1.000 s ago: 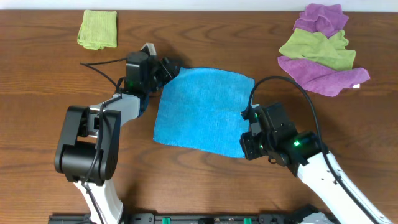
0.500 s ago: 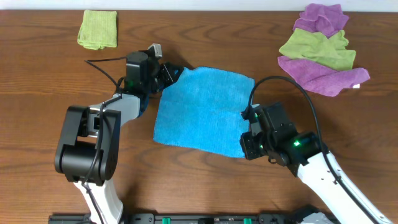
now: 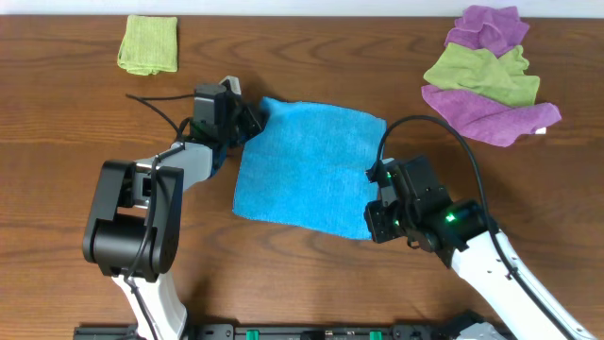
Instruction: Fold the cloth
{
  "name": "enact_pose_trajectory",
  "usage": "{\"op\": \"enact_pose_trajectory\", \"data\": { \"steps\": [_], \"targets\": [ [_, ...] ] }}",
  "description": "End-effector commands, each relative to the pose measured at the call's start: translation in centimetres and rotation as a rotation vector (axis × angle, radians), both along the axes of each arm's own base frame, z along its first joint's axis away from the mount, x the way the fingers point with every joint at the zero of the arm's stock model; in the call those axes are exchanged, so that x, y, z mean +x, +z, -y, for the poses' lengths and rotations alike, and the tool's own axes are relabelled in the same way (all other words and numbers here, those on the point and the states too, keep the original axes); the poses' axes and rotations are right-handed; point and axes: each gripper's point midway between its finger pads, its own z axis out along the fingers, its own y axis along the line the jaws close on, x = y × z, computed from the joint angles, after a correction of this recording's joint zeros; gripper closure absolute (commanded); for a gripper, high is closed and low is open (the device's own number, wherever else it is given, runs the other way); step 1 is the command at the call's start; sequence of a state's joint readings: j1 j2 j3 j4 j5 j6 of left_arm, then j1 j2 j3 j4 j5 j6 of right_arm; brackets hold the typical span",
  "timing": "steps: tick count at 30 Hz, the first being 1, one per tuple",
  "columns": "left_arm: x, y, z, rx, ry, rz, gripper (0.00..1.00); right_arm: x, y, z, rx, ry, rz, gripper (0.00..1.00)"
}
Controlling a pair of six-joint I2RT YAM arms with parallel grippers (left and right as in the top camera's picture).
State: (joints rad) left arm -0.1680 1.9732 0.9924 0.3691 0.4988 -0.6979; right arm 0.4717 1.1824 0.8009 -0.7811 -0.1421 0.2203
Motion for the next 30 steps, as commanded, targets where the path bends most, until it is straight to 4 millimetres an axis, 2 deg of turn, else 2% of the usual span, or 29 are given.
{"op": "enact_pose_trajectory", "data": {
  "steps": [1,8,14,19,22,25,30],
  "targets": [
    [0.6,-1.0,-1.6,0.080,0.060,0.004,0.94,0.0,0.5,-0.2,0.018,-0.004,0.008,0.74],
    [1.1,-1.3,-2.7,0.126,0.115,0.012,0.94,0.0,0.5,-0.2,0.020,-0.012,0.004,0.75],
    [1.3,-1.1,-2.8,0.124,0.117,0.022,0.95,0.0,0.5,-0.2,0.020,-0.011,0.005,0.75],
    [2.0,-0.5,-5.0,0.110,0.157,0.029,0.95,0.0,0.5,-0.2,0.020,-0.011,0.005,0.75],
    [2.0,0.4,-5.6,0.056,0.131,0.035,0.95,0.0,0.5,-0.2,0.020,-0.011,0.005,0.75],
    [1.3,1.2,-5.6,0.043,0.056,0.044,0.94,0.1,0.5,-0.2,0.021,-0.015,0.008,0.70],
    [-1.2,1.8,-5.9,0.130,-0.027,0.004,0.94,0.9,0.5,1.2,0.030,-0.076,0.005,0.70]
  ]
}}
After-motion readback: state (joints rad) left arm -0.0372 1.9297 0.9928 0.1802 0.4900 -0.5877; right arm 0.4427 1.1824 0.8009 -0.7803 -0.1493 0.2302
